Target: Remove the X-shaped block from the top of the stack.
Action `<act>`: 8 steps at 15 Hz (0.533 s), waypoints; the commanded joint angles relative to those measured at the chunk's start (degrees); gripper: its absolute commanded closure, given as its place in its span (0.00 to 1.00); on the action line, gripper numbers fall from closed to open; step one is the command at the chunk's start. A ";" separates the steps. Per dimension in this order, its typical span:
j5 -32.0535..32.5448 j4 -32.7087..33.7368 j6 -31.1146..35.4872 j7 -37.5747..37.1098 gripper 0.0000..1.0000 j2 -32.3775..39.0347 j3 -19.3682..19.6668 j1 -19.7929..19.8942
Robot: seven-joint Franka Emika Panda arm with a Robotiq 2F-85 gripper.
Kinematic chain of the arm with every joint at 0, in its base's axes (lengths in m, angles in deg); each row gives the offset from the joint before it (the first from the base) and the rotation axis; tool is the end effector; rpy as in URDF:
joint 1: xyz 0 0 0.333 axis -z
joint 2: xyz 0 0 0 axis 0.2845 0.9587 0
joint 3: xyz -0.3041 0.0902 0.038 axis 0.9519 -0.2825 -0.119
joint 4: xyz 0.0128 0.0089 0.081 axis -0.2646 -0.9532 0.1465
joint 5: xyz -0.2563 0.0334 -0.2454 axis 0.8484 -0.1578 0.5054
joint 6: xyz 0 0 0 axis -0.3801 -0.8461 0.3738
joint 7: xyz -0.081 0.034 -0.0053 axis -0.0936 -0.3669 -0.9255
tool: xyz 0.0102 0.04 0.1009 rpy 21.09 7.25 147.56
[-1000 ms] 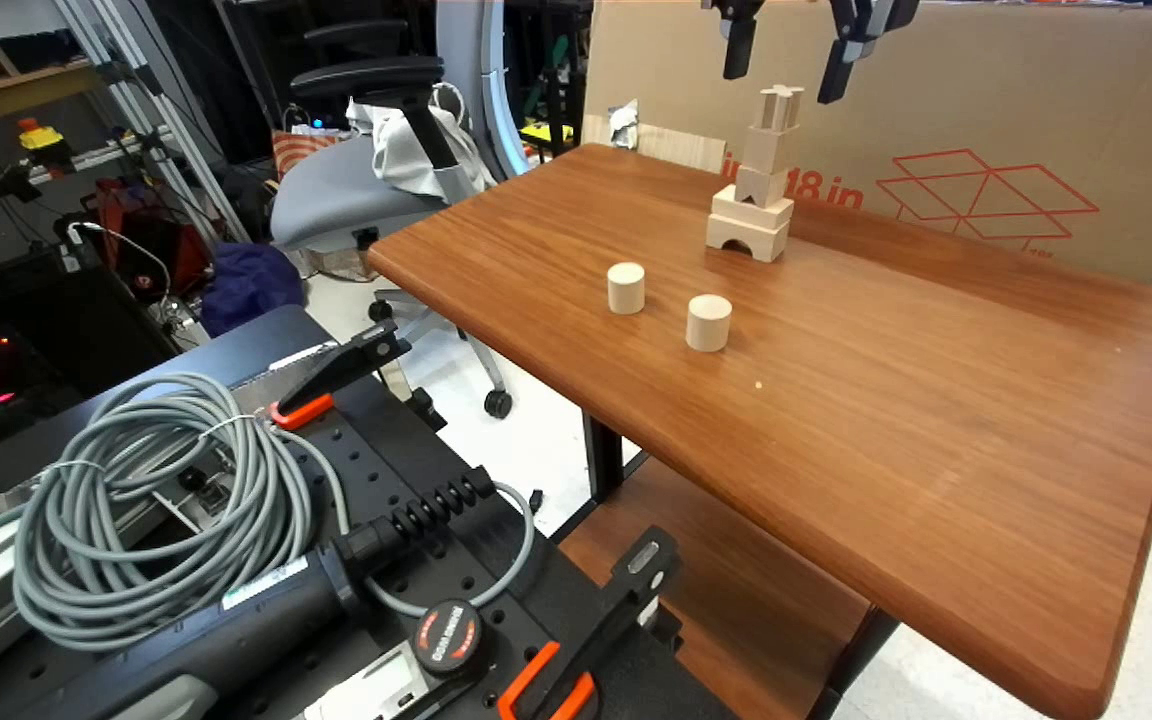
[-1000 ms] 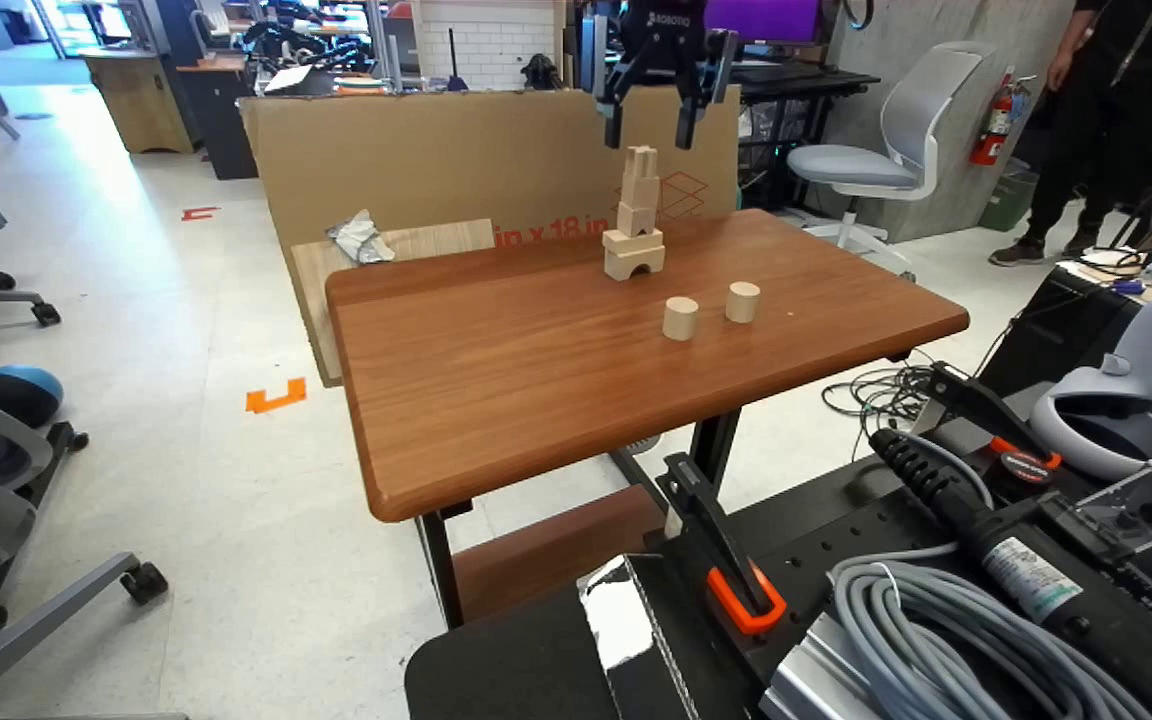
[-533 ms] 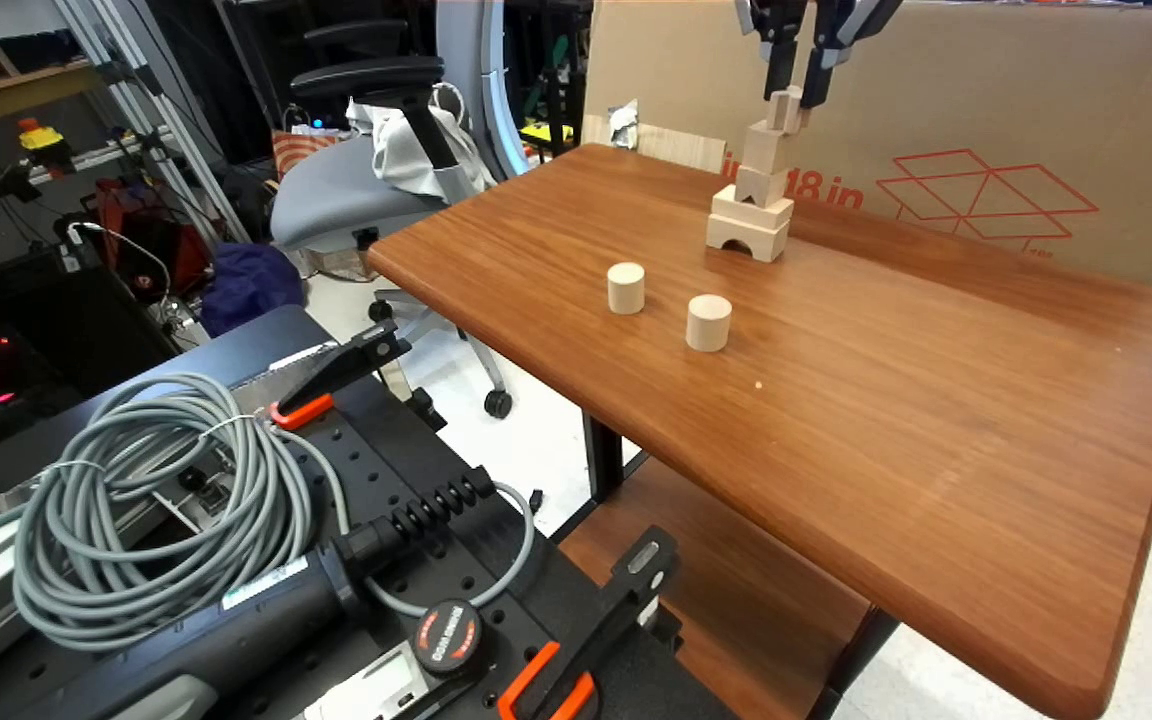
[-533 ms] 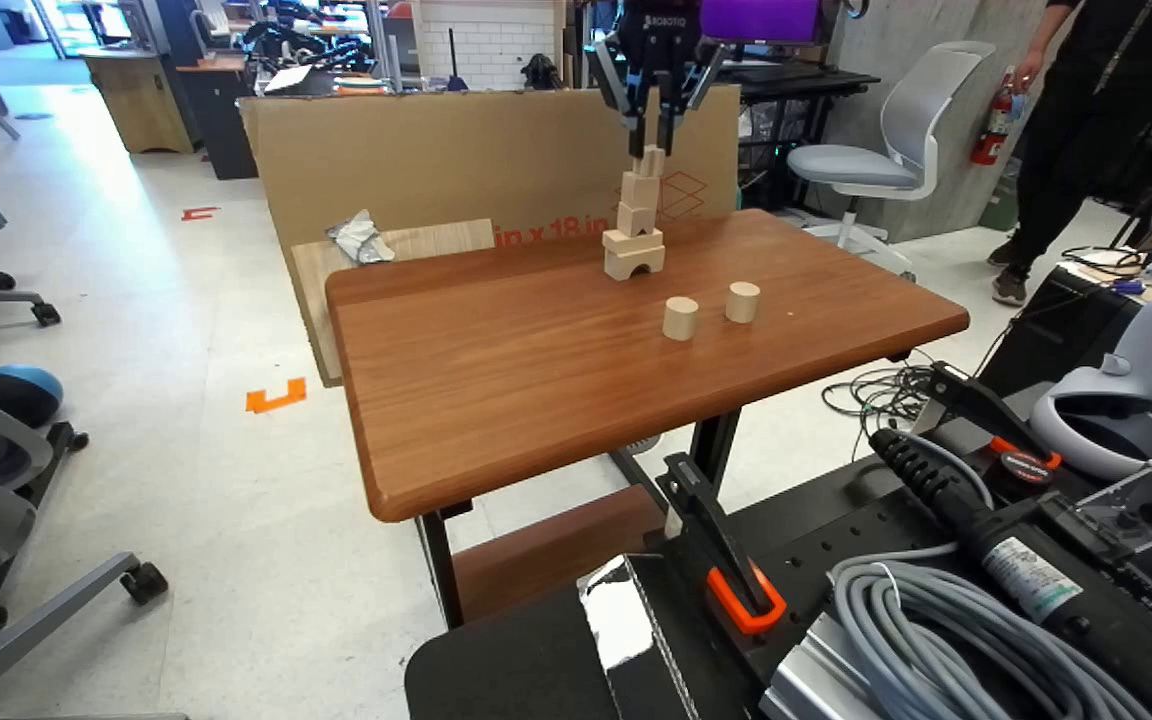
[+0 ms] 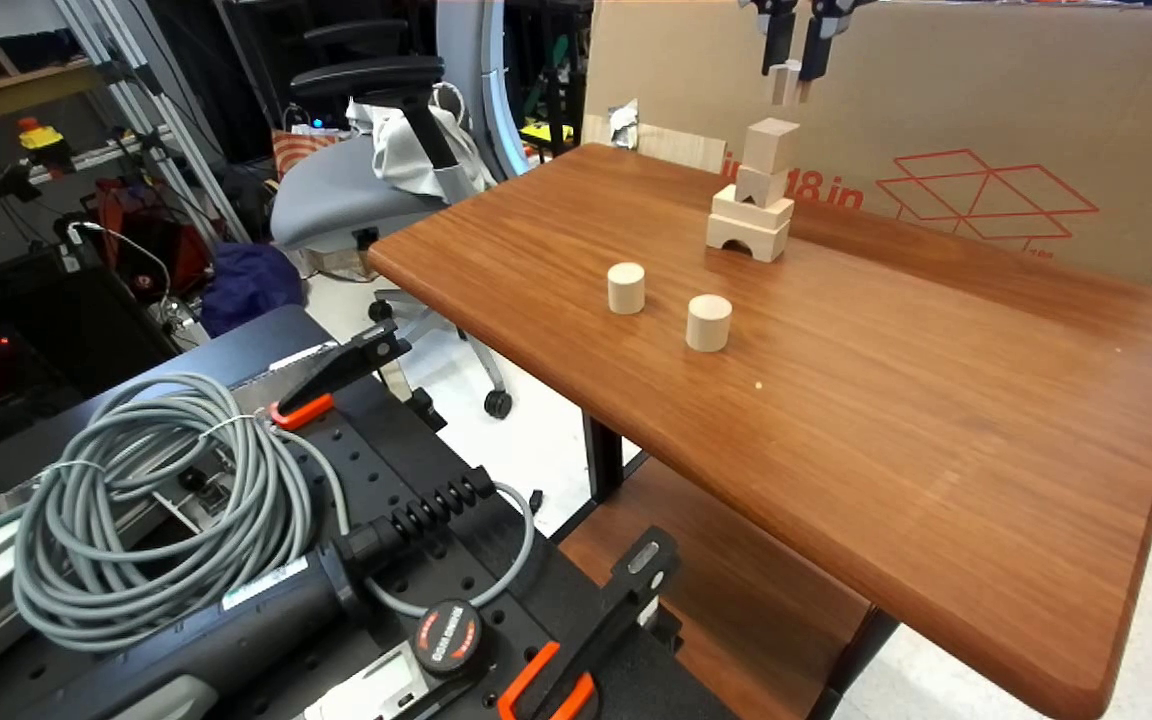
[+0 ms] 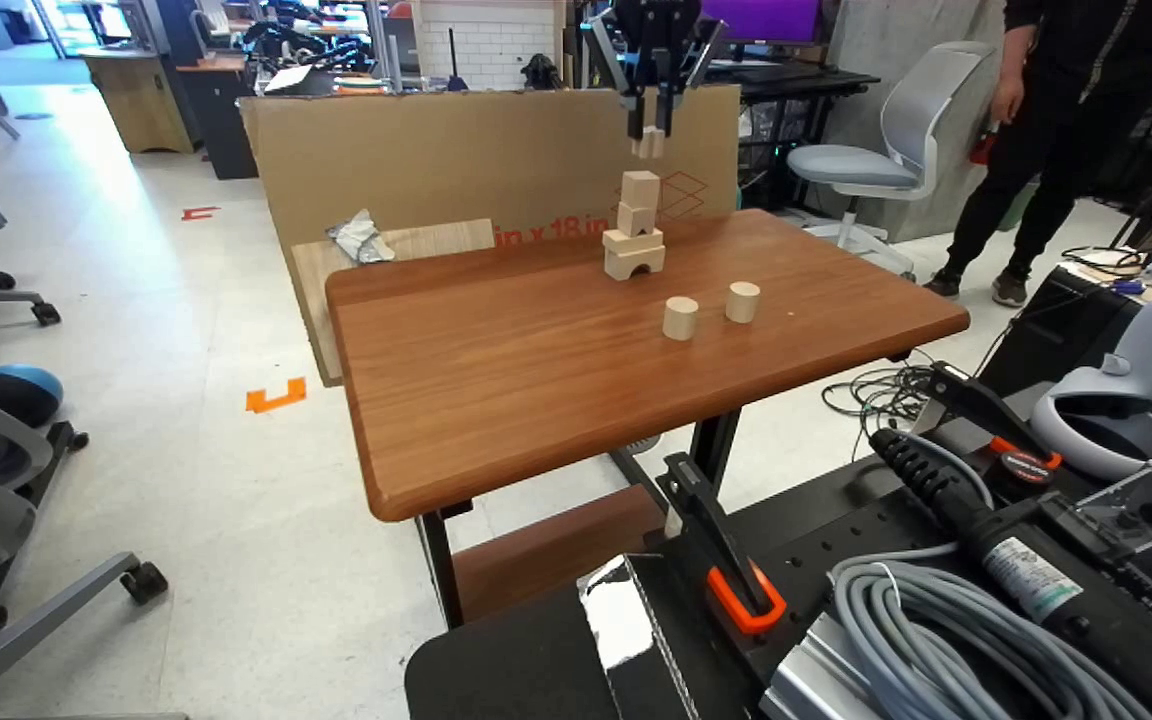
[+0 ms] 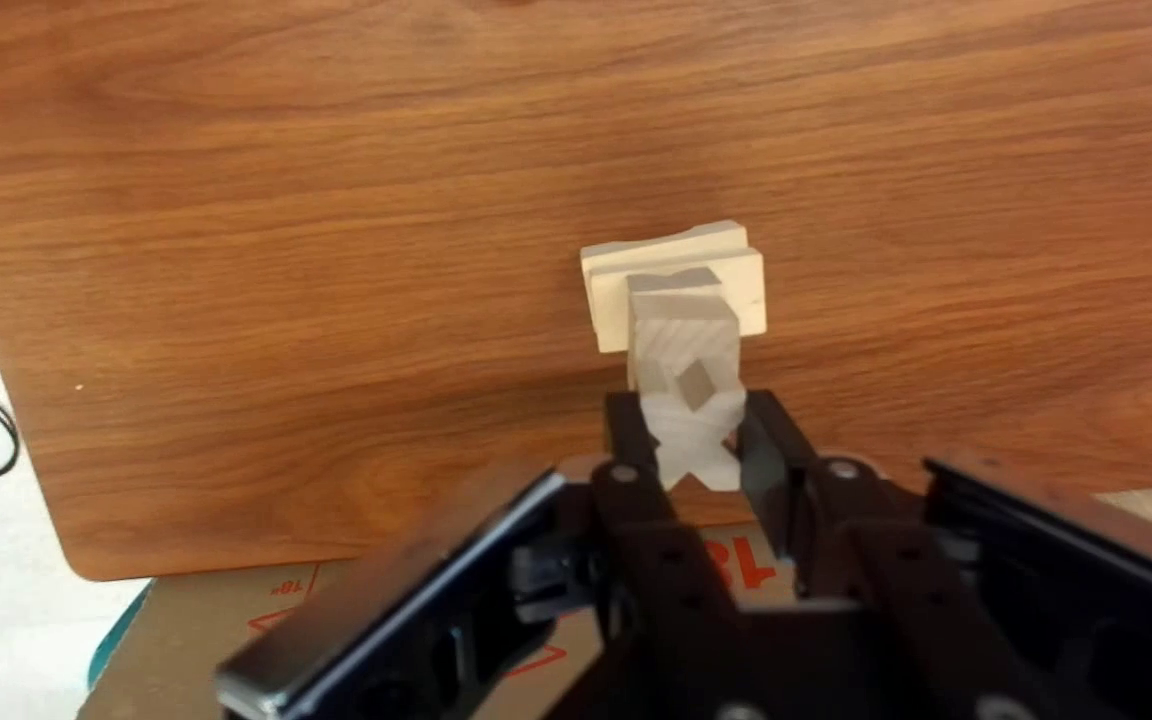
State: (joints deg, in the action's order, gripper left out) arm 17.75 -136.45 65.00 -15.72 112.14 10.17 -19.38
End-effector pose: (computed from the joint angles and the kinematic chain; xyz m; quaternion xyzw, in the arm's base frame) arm 0.6353 0.0137 0.3133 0.9993 -0.0255 -0.0170 0.0211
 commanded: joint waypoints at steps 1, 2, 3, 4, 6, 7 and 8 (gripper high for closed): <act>-0.21 -1.28 -2.02 0.04 0.93 -3.58 0.68 1.78; 0.34 -1.10 -2.36 -0.48 0.93 -3.60 1.31 2.08; 0.71 -0.76 -2.79 -0.74 0.93 -3.24 1.90 2.52; 0.45 -0.37 -3.30 -0.36 0.93 -2.76 2.24 3.22; 0.03 0.23 -3.98 -0.05 0.93 -1.27 2.89 4.55; -0.25 0.45 -3.97 -0.04 0.93 -0.50 3.14 5.22; -0.71 0.61 -3.58 0.29 0.93 0.25 3.16 6.03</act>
State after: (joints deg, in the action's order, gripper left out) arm 17.76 -136.68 62.34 -15.72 110.74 13.09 -14.94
